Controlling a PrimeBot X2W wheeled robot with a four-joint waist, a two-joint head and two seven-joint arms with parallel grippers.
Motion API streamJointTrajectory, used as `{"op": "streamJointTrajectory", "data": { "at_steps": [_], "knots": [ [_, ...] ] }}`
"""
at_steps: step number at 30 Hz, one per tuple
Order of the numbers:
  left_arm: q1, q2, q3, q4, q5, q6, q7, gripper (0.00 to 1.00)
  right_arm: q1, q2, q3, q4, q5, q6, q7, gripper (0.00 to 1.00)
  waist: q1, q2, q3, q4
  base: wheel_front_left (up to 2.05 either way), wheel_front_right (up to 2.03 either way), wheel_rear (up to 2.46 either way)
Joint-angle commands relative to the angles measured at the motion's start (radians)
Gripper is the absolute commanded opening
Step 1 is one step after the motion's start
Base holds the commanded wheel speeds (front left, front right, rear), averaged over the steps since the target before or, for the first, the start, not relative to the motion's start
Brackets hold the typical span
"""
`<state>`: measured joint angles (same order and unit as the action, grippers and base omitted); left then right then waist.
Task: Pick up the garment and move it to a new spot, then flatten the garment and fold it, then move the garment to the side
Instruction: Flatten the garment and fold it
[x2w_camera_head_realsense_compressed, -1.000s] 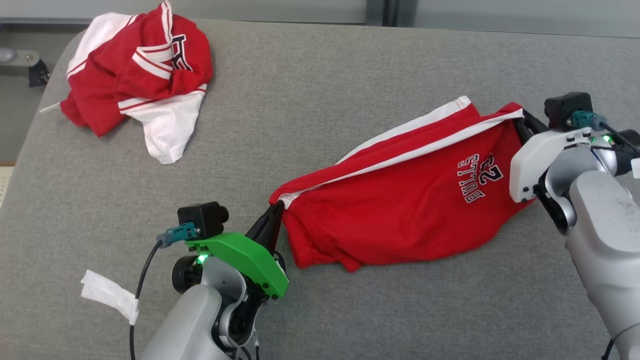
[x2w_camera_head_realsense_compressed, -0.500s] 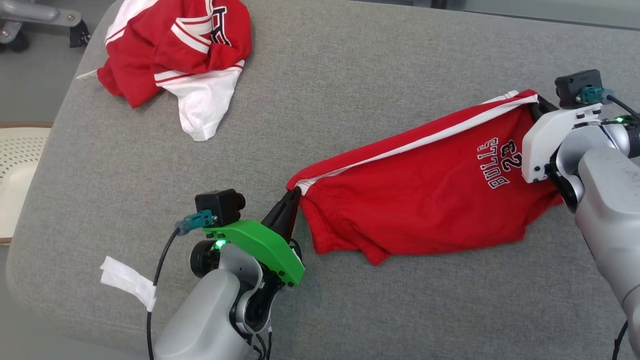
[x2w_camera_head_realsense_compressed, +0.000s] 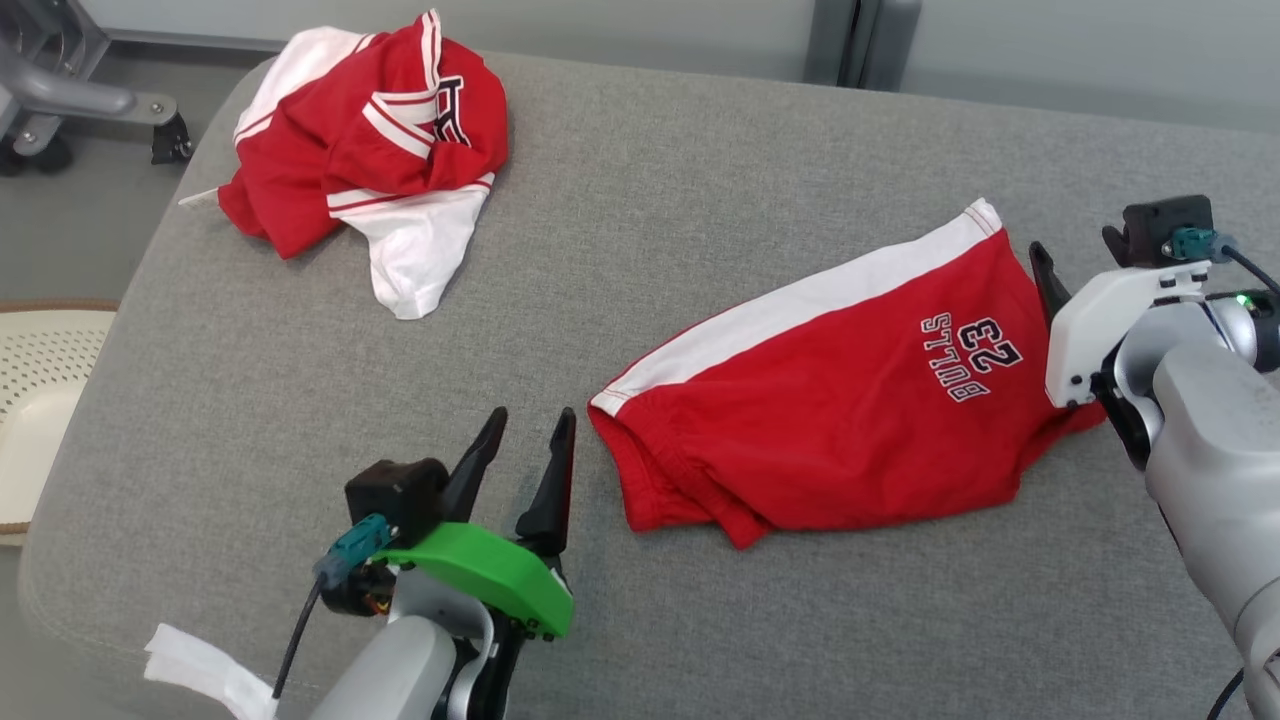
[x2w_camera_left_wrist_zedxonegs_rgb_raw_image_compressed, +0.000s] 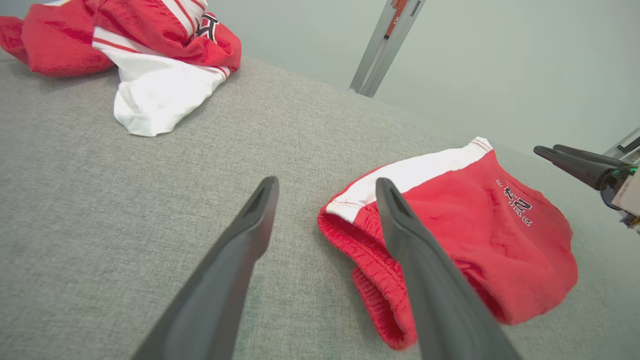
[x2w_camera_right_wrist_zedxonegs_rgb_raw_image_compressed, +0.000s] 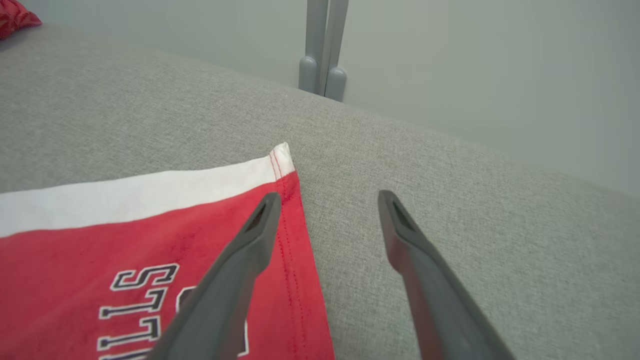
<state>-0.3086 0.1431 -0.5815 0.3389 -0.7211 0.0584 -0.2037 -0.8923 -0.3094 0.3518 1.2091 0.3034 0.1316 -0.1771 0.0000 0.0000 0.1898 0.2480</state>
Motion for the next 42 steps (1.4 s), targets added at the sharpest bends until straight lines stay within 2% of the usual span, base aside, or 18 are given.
{"op": "streamJointTrajectory", "data": {
  "at_steps": [1, 6, 11, 23, 24, 26, 27, 28, 35, 42],
  "knots": [
    [0.028, 0.02, 0.009, -0.025, 0.02, 0.021, -0.013, 1.0, 0.027, 0.003, 0.007, 0.01, 0.018, -0.002, 0.01, 1.0, 0.0, 0.0, -0.054, -0.013, 0.0, 0.0, 0.0],
    [0.09, 0.059, 0.035, -0.11, 0.057, 0.09, -0.035, 1.0, 0.072, -0.001, 0.042, 0.019, 0.074, -0.002, 0.083, 1.0, 0.0, 0.0, -0.089, -0.011, 0.0, 0.0, 0.0],
    [0.115, 0.083, 0.054, -0.169, 0.084, 0.141, -0.043, 1.0, 0.097, -0.021, 0.081, 0.008, 0.12, -0.002, 0.149, 1.0, 0.0, 0.0, -0.064, 0.009, 0.0, 0.0, 0.0],
    [0.098, 0.119, 0.093, -0.218, 0.103, 0.181, -0.049, 1.0, 0.099, -0.029, 0.128, 0.01, 0.226, -0.001, 0.3, 1.0, 0.0, 0.0, 0.003, 0.061, 0.0, 0.0, 0.0],
    [0.098, 0.119, 0.095, -0.219, 0.103, 0.18, -0.05, 1.0, 0.103, -0.027, 0.13, 0.009, 0.237, -0.001, 0.316, 0.97, 0.0, 0.0, 0.004, 0.063, 0.0, 0.0, 0.0],
    [0.096, 0.12, 0.098, -0.219, 0.102, 0.181, -0.051, 1.0, 0.108, -0.027, 0.144, 0.004, 0.255, -0.001, 0.348, 0.37, 0.0, 0.0, 0.006, 0.065, 0.0, 0.0, 0.0],
    [0.095, 0.119, 0.1, -0.219, 0.102, 0.182, -0.051, 1.0, 0.11, -0.028, 0.151, -0.001, 0.263, -0.001, 0.361, 0.24, 0.0, 0.0, 0.006, 0.066, 0.0, 0.0, 0.0],
    [0.094, 0.119, 0.101, -0.219, 0.102, 0.183, -0.052, 1.0, 0.113, -0.029, 0.156, -0.009, 0.274, -0.001, 0.371, 0.0, 0.0, 0.0, 0.006, 0.065, 0.0, 0.0, 0.0],
    [0.103, 0.126, 0.112, -0.213, 0.101, 0.186, -0.053, 1.0, 0.123, -0.042, 0.187, -0.06, 0.326, -0.001, 0.365, 0.0, 0.0, 0.0, -0.013, 0.038, 0.0, 0.0, 0.0],
    [0.126, 0.132, 0.11, -0.205, 0.107, 0.188, -0.054, 1.0, 0.175, -0.053, 0.196, -0.087, 0.379, -0.002, 0.28, 0.0, 0.0, 0.0, -0.081, -0.052, 0.0, 0.0, 0.0]
  ]
}}
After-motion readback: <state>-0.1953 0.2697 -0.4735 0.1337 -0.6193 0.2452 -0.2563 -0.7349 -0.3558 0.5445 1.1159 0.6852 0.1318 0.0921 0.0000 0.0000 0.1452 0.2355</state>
